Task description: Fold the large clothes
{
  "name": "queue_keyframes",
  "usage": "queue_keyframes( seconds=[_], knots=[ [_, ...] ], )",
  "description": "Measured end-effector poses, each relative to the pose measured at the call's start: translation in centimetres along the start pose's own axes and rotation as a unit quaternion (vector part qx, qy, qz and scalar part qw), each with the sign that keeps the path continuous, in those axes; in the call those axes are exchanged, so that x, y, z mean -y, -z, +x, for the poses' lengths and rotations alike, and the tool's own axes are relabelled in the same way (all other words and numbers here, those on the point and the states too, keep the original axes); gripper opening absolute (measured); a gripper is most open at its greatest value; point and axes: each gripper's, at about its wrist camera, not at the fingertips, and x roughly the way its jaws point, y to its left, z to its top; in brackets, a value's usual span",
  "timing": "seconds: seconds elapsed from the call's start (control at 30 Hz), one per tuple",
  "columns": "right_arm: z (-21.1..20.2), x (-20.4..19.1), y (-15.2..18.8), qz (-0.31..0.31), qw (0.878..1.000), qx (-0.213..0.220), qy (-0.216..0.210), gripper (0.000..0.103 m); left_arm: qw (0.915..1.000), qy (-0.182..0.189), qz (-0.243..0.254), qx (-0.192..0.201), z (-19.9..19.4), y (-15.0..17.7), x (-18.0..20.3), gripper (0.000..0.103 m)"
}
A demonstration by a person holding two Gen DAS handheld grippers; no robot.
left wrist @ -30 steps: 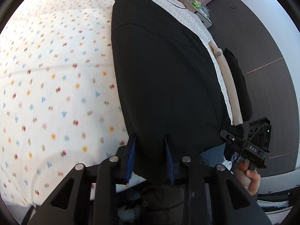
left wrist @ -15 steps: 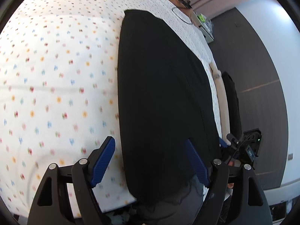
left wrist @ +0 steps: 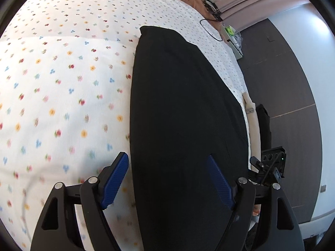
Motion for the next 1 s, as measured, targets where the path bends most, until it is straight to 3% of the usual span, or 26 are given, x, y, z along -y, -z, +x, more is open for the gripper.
queue_keyframes(
  seconds=[0.23,0.43,0.5,0.6,0.7,0.8,1.0],
  knots=[
    [3.7,-0.3,-3.2,-0.014,1.0,-0.013,-0.008,0.082,1.0,-0.002,-0.006,0.0,2.3,-2.4,-0.6,0.078],
    [7.6,-0.6,-5.6,-0.017,0.999,-0.049,-0.007,0.046,0.9998,-0.022,0.001,-0.001,4.3,-4.1,-0.2,0.074],
    [8.2,-0.8,-6.1,-0.016,0.998,-0.055,-0.005,0.033,0.9989,-0.047,0.008,-0.002,4.6,-4.2,0.3,0.067],
    [8.1,-2.0,-6.1,-0.037,0.998,-0.049,0.015,0.021,0.9983,-0.057,0.013,0.005,3.6,-3.9,0.9,0.052],
    [7.1,-5.0,-5.3,-0.08,0.996,-0.028,0.038,0.016,0.998,-0.055,0.023,0.02,2.1,-3.3,2.1,0.036],
    [5.8,-8.3,-4.0,-0.115,0.992,-0.011,0.055,0.013,0.9966,-0.059,0.045,0.035,0.1,-2.6,4.0,0.027],
    [1.4,-12.6,-0.8,-0.159,0.985,0.035,0.065,0.01,0.992,-0.05,0.087,0.077,-4.3,-0.5,8.5,0.02]
  ],
)
